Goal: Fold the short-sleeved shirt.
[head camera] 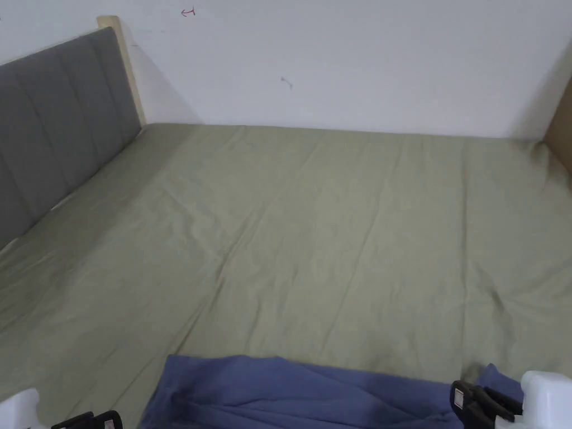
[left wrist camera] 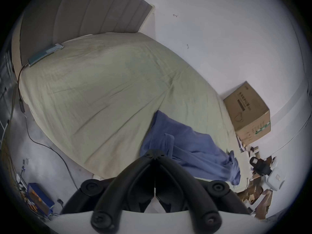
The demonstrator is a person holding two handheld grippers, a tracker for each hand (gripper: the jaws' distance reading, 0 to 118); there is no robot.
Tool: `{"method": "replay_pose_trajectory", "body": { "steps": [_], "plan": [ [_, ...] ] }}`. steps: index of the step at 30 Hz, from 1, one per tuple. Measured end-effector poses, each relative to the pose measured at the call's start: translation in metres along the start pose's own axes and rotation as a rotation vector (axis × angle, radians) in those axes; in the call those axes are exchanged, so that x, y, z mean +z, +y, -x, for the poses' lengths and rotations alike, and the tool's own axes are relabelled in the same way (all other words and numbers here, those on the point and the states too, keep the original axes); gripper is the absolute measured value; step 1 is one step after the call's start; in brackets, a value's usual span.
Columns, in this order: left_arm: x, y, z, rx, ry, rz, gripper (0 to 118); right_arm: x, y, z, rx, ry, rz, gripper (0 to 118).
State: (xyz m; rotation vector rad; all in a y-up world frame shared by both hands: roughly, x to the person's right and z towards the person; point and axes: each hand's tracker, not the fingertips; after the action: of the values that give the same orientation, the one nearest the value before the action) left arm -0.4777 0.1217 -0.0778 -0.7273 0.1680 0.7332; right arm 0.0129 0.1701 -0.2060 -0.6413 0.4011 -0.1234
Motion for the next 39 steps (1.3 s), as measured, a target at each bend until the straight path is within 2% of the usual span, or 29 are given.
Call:
{"method": "replay_pose_trajectory", "body": {
  "steps": [3,4,5,6,7,8,9,10,13,15,20,23,24,26,27,28,29,35,37,39],
  "plan": [
    [-0.002,0.010,0.012,0.039,-0.006,-0.025,0,-0.005,0.001,0.017,0.057,0.018,0.006,0],
    [-0.005,0.012,0.015,0.080,-0.027,-0.025,7,-0.006,0.001,0.021,0.066,0.024,0.011,0],
    [-0.008,0.013,0.020,0.104,-0.047,-0.016,21,-0.007,0.002,0.026,0.073,0.025,0.010,0],
    [-0.011,0.013,0.022,0.132,-0.083,-0.008,44,-0.009,0.003,0.029,0.079,0.031,0.013,0],
    [-0.017,0.013,0.026,0.158,-0.104,0.011,75,-0.010,0.003,0.032,0.080,0.033,0.017,0],
    [-0.026,0.012,0.029,0.198,-0.129,0.040,91,-0.012,0.003,0.035,0.081,0.033,0.019,0],
    [-0.035,0.010,0.032,0.238,-0.155,0.070,98,-0.013,0.002,0.037,0.084,0.034,0.022,0],
    [-0.038,0.007,0.031,0.260,-0.171,0.086,98,-0.014,0.001,0.040,0.096,0.031,0.027,0],
    [-0.064,0.000,0.036,0.333,-0.218,0.130,98,-0.017,0.000,0.048,0.124,0.033,0.040,0],
    [-0.093,0.005,0.063,0.353,-0.248,0.138,98,-0.018,-0.001,0.051,0.127,0.045,0.053,0],
    [-0.096,0.013,0.063,0.488,-0.389,0.148,98,-0.022,-0.001,0.058,0.137,0.050,0.076,0],
    [-0.118,0.012,0.059,0.496,-0.466,0.206,96,-0.026,-0.001,0.057,0.125,0.052,0.094,0],
    [-0.127,0.008,0.061,0.485,-0.486,0.228,88,-0.027,-0.002,0.056,0.114,0.053,0.101,0],
    [-0.128,-0.008,0.055,0.539,-0.382,0.253,22,-0.027,-0.004,0.054,0.094,0.059,0.106,0],
    [-0.132,-0.013,0.056,0.557,-0.276,0.280,10,-0.026,-0.005,0.053,0.087,0.057,0.106,0],
    [-0.132,-0.014,0.057,0.552,-0.394,0.227,9,-0.025,-0.006,0.052,0.085,0.057,0.105,0],
    [-0.126,-0.013,0.057,0.568,-0.436,0.209,9,-0.024,-0.006,0.050,0.083,0.057,0.108,0],
    [-0.103,0.005,0.005,0.369,-0.216,0.212,9,-0.009,-0.002,0.031,0.074,0.035,0.085,0],
    [-0.093,0.012,-0.025,0.230,-0.137,0.195,9,-0.003,-0.002,0.020,0.048,0.018,0.067,0],
    [-0.084,0.023,-0.056,0.019,-0.059,0.173,9,0.005,-0.002,0.009,0.017,0.014,0.051,0]
  ]
}}
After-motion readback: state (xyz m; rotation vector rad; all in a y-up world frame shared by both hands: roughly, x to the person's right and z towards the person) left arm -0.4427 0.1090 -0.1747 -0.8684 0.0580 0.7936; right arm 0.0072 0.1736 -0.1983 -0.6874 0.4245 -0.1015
